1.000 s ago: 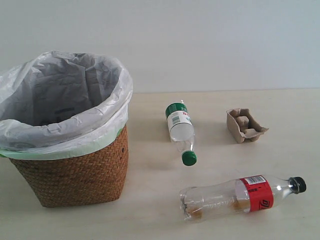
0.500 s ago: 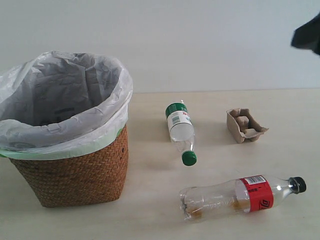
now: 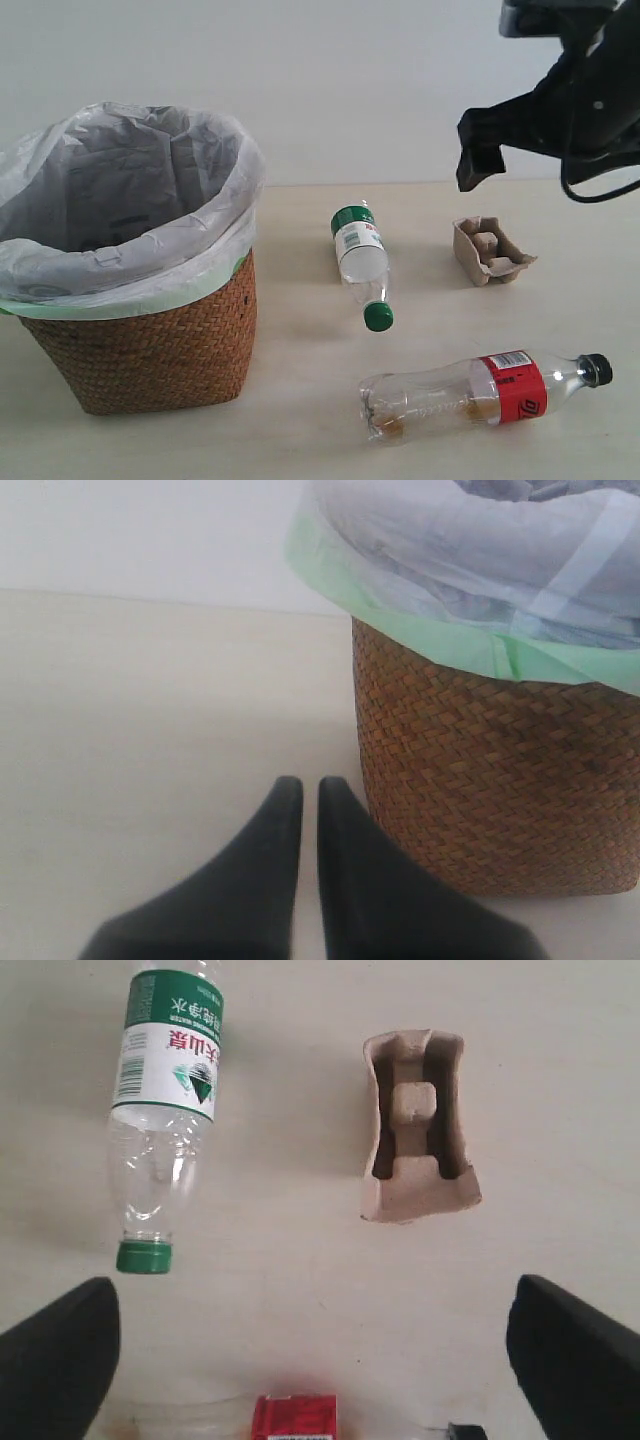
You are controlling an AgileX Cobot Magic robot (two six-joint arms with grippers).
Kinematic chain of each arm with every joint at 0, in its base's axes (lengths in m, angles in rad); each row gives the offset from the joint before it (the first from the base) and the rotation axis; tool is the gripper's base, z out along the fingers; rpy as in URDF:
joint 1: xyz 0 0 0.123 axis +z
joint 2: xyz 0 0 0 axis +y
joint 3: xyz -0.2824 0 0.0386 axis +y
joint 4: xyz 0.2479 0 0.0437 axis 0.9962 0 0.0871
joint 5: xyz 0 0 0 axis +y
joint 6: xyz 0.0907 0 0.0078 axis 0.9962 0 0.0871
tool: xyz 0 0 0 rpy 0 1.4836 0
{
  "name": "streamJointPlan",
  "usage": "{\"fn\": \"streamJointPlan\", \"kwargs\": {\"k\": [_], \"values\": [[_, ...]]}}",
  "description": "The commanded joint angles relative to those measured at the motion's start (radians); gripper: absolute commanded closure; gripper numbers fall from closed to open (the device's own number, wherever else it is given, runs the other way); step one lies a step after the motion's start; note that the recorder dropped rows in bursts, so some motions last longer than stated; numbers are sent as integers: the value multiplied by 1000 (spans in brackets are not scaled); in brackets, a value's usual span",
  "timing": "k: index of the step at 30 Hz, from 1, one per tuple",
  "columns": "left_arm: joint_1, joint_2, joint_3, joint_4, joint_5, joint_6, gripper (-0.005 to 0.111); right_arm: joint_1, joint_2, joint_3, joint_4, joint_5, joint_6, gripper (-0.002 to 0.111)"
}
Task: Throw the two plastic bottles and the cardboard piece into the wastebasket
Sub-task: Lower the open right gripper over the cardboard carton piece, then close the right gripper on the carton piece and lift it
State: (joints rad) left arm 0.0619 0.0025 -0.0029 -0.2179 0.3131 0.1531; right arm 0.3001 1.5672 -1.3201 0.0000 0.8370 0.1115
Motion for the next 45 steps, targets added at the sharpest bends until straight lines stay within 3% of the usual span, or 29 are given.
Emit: {"fn": "streamJointPlan", "kwargs": {"k": [1, 9, 14, 20, 45], "values": [[3, -2, 3, 2, -3, -9, 101, -1, 126, -55, -59, -32, -25, 14], [3, -2, 3, 2, -3, -9, 101, -4, 335, -192, -122, 18, -58, 14], [3, -2, 3, 2, -3, -9, 101, -42, 423, -279, -213, 72, 49, 14], [3, -2, 3, 2, -3, -9, 101, -61, 492, -279, -212, 15, -70, 14], [3, -2, 3, 2, -3, -9, 101, -63, 638, -279, -334, -283, 8, 14]]}}
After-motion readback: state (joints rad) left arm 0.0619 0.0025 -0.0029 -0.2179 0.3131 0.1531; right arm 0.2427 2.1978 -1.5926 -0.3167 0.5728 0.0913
